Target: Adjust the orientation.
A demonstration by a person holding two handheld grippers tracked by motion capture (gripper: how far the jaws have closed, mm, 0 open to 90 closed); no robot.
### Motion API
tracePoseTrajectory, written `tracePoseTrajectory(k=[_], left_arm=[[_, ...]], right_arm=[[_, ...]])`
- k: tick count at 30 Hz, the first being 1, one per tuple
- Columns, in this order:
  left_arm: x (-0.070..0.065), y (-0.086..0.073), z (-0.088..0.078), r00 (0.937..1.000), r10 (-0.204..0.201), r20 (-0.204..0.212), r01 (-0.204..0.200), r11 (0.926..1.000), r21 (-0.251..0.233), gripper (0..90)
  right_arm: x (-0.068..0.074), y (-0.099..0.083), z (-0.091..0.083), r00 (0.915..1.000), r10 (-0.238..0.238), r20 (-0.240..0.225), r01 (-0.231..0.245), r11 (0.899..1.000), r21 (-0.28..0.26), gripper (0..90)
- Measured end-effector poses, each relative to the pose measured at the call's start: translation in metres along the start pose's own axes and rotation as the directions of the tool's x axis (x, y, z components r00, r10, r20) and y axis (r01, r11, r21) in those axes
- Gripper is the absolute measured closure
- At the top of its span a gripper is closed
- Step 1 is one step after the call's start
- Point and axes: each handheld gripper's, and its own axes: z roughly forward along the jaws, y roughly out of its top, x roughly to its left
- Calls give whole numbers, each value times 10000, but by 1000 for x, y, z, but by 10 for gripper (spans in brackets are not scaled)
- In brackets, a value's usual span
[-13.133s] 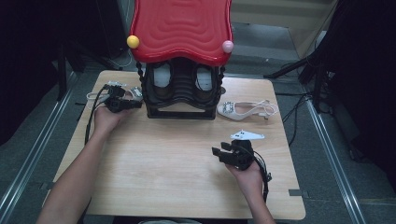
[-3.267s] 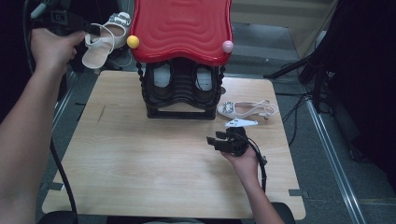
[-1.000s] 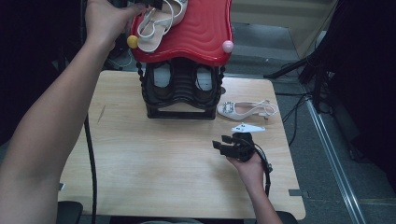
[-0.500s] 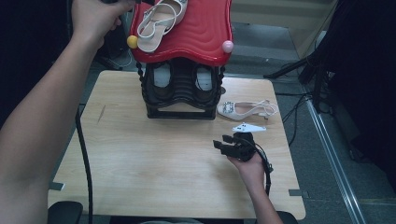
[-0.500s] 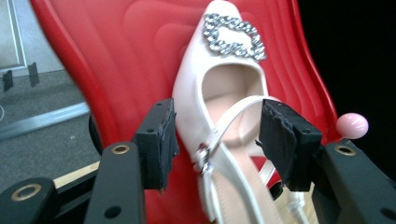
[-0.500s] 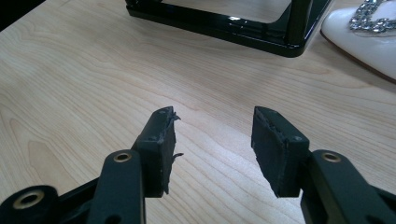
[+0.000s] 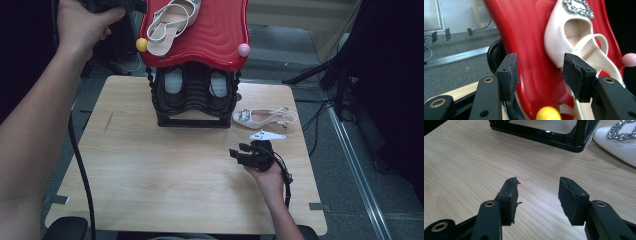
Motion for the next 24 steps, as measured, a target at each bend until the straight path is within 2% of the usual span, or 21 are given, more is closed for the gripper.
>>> tracePoseTrajectory(k=[9,17,20,24], left_arm=[[25,-25,-3,9996,-175,-212,179,9996,195,468],[39,-48,-4,9991,-329,-249,335,9992,222,468],[45,-58,-1,9990,-322,-311,330,9991,252,468],[56,-72,4,9979,-562,-337,573,9978,326,468]], right_arm=[[-1,4,2,10000,-57,-29,57,10000,-38,510],[-2,9,4,9999,-73,-103,72,9999,-77,514],[-2,10,5,9999,-84,-129,83,9999,-61,516],[-1,11,7,9998,-162,-149,161,9999,-61,516]])
